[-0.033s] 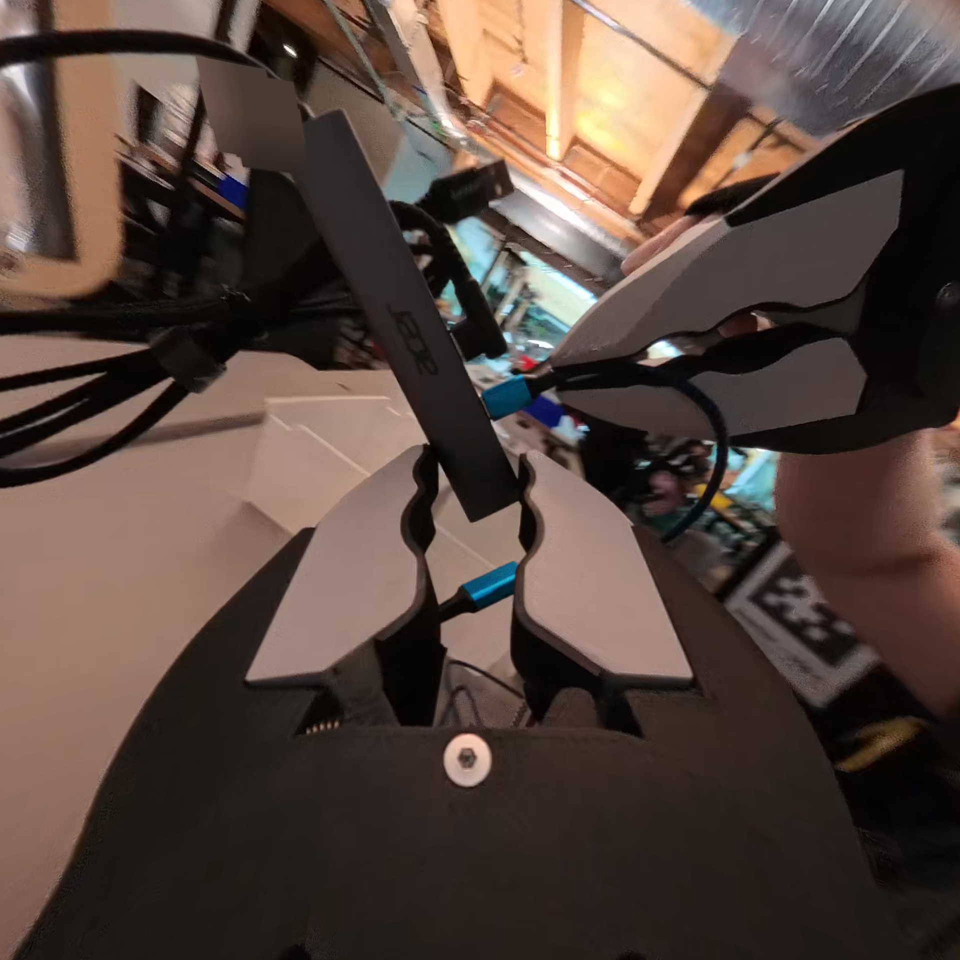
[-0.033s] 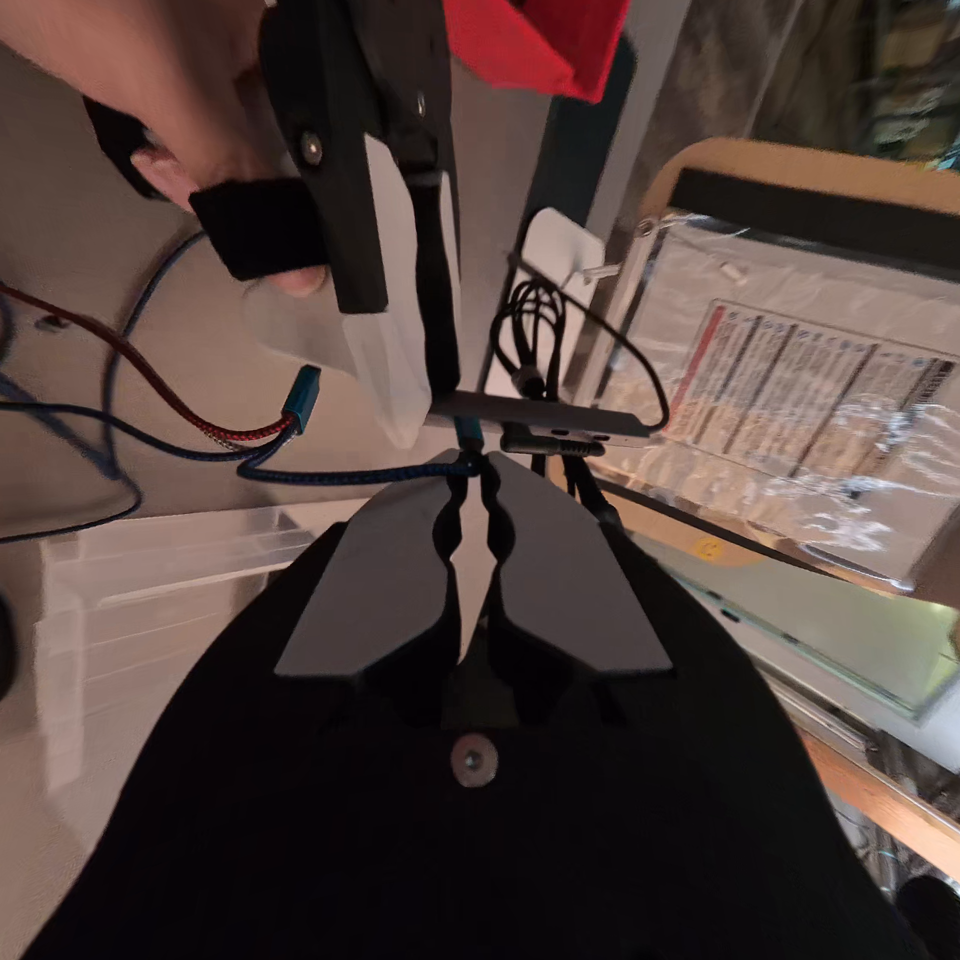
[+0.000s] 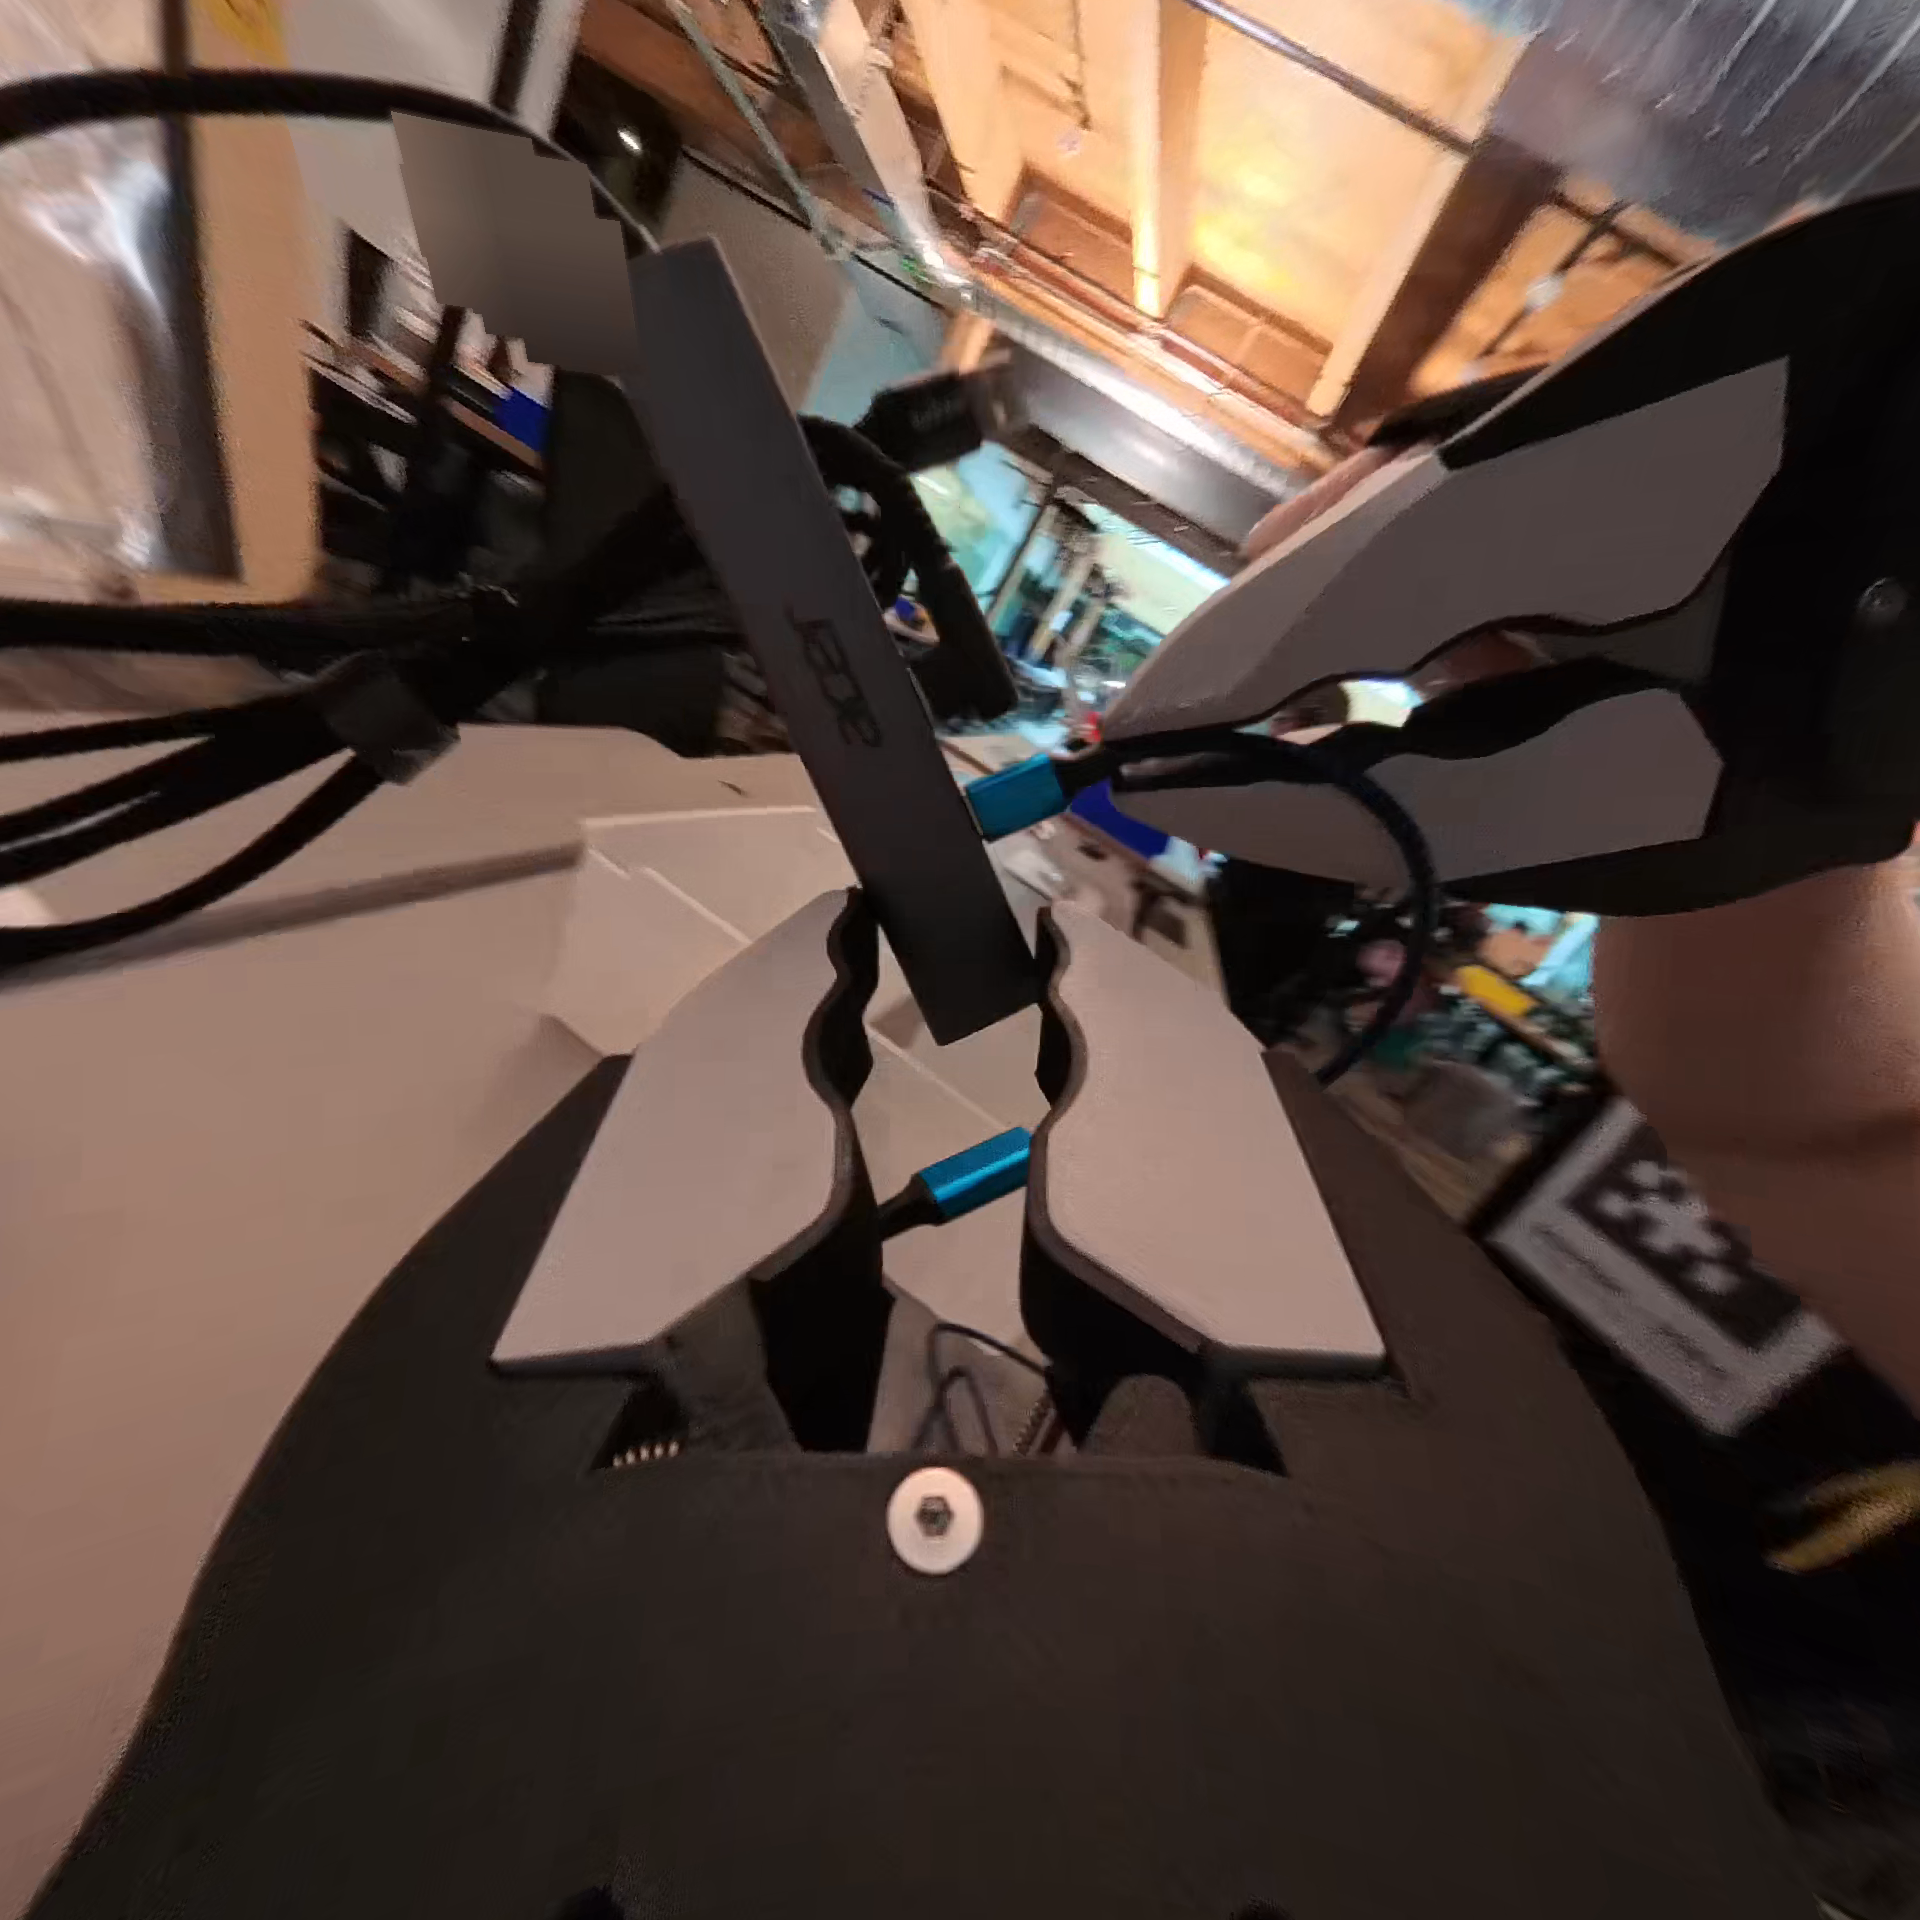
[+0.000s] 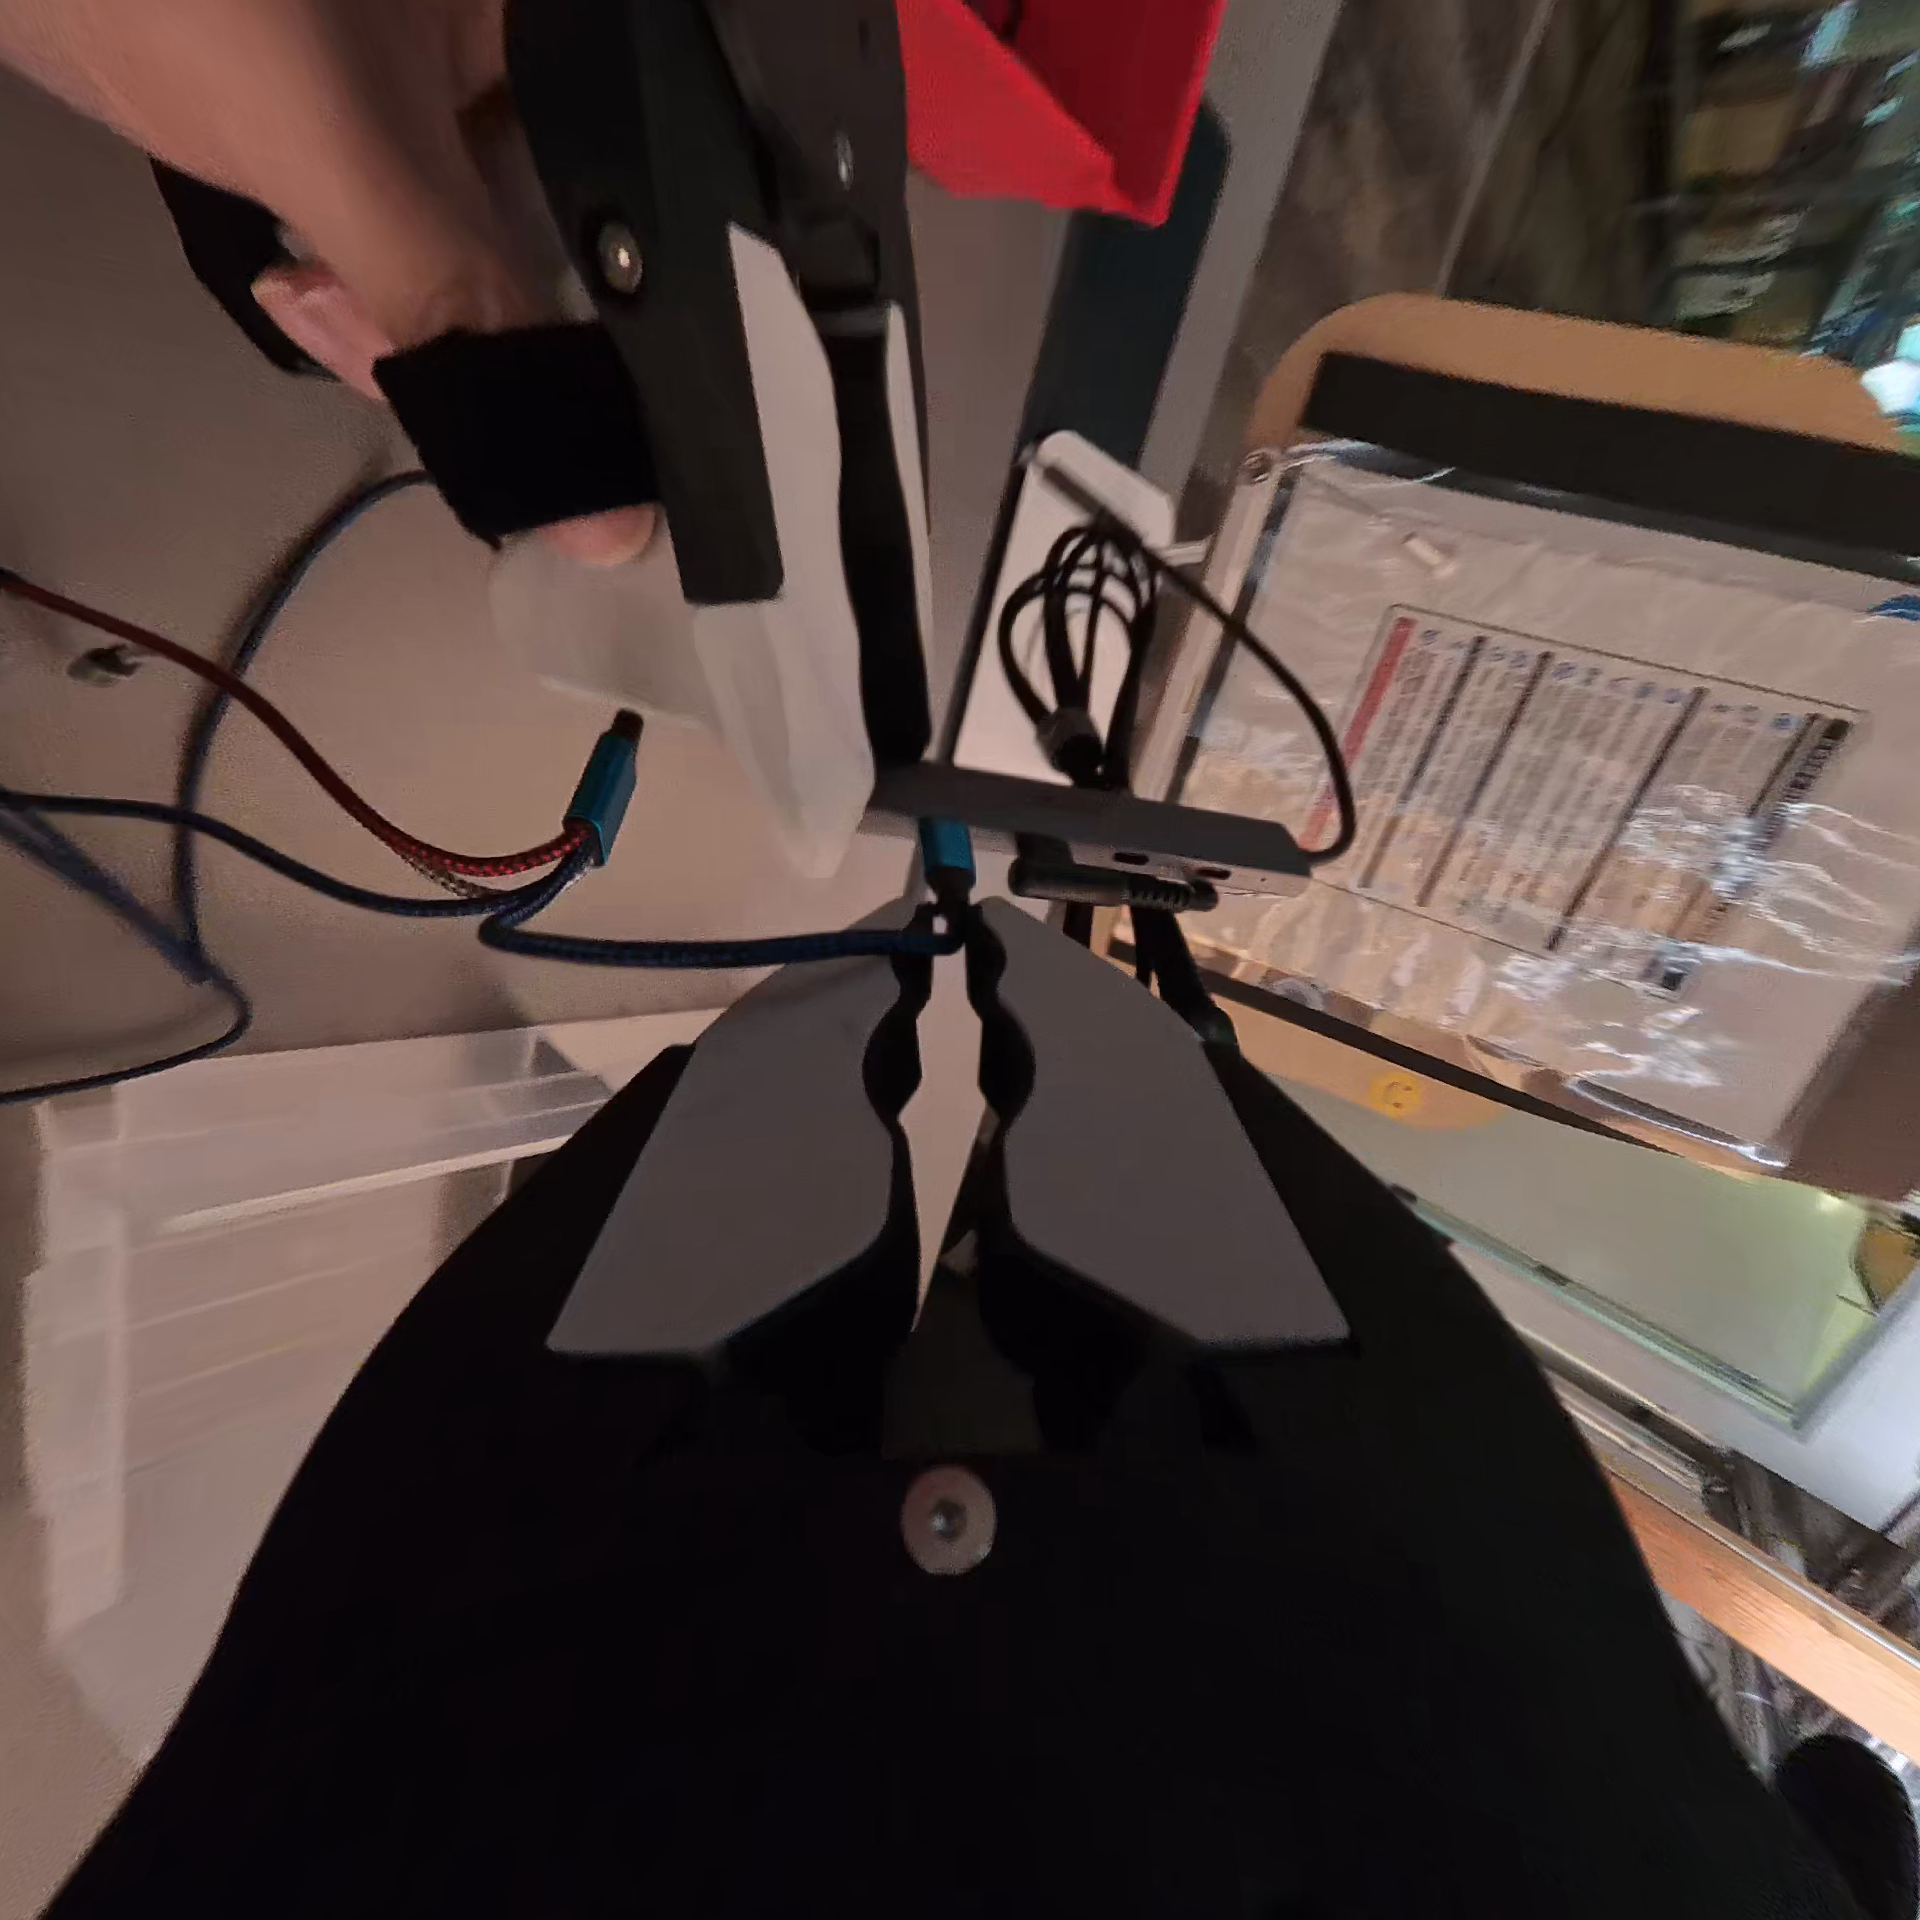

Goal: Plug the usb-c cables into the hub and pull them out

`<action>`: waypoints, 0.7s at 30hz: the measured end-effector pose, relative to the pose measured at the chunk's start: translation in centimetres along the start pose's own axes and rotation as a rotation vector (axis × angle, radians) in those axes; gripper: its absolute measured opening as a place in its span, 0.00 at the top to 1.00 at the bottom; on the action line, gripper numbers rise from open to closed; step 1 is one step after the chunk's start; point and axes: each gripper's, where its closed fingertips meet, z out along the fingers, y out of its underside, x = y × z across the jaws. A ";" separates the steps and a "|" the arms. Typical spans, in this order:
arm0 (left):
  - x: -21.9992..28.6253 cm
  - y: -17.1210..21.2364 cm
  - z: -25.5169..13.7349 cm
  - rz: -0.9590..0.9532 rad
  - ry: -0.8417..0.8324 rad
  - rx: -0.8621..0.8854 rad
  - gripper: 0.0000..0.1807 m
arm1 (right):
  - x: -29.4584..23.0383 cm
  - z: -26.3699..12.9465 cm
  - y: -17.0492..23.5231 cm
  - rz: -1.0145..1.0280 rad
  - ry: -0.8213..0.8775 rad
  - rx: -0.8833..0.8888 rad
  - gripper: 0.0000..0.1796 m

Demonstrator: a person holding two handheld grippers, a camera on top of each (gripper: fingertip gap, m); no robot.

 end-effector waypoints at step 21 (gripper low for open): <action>2.3 -3.3 -1.7 0.245 -0.078 0.134 0.89 | 0.0 -1.1 -0.6 0.349 0.382 0.518 0.95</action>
